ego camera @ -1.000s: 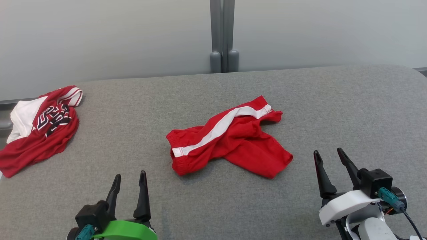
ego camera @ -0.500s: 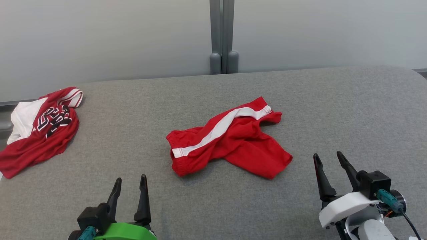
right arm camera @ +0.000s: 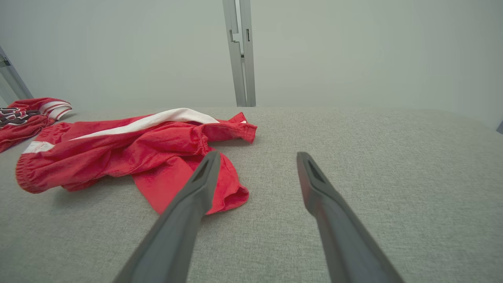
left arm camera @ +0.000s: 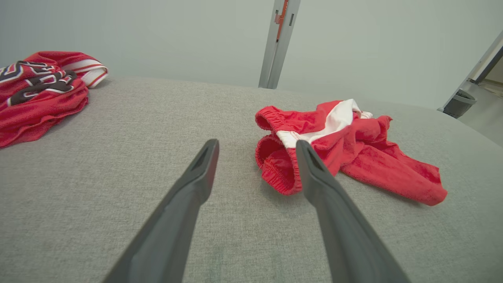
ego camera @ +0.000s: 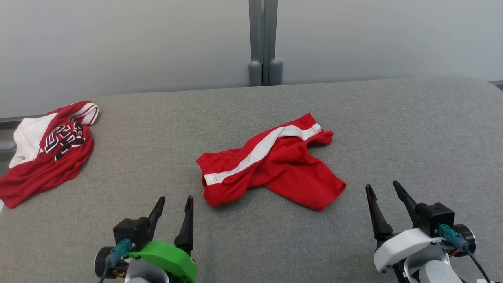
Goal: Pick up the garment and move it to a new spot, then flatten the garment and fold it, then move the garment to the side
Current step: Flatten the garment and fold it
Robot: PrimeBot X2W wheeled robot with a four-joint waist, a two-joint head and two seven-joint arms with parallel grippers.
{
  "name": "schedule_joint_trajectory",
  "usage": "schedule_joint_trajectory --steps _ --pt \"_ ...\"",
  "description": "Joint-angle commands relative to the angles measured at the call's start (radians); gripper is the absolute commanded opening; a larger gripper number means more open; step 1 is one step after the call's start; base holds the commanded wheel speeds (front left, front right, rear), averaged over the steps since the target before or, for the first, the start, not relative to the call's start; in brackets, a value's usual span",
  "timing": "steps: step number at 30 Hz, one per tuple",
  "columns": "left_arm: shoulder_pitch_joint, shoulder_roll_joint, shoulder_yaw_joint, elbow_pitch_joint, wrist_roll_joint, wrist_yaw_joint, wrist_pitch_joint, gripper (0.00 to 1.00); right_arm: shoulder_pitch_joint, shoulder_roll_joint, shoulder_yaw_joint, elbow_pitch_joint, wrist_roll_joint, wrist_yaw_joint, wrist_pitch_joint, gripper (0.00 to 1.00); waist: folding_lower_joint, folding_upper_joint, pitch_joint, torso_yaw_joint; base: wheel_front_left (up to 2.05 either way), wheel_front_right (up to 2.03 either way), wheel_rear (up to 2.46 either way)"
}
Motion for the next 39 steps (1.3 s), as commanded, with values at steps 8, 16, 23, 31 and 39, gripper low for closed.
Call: schedule_joint_trajectory --steps 8,16,23,31,39 --pt "-0.181 0.013 -0.090 0.075 -0.233 -0.024 0.225 1.00 -0.033 -0.003 0.042 0.015 -0.009 -0.001 -0.002 1.00 0.0000 0.0000 0.053 -0.024 0.00 0.00 0.00" --pt "-0.283 0.060 -0.154 0.141 -0.379 -0.024 0.295 1.00 -0.072 -0.003 0.039 0.010 -0.029 -0.001 -0.002 1.00 0.0000 0.0000 0.130 -0.060 0.00 0.00 0.00" --pt "-0.335 0.070 -0.185 0.173 -0.463 -0.024 0.281 1.00 -0.090 -0.003 0.028 0.006 -0.037 -0.001 -0.002 1.00 0.0000 0.0000 0.160 -0.073 0.00 0.00 0.00" --pt "-0.382 0.089 -0.230 0.186 -0.513 -0.024 0.249 0.27 -0.118 -0.003 0.022 0.009 -0.044 -0.001 -0.002 1.00 0.0000 0.0000 0.174 -0.071 0.00 0.00 0.00" --pt "-0.422 0.093 -0.263 0.179 -0.522 -0.024 0.183 0.00 -0.312 -0.014 0.040 0.066 -0.145 -0.001 0.053 1.00 0.0000 0.0000 0.215 -0.040 0.00 0.00 0.00"
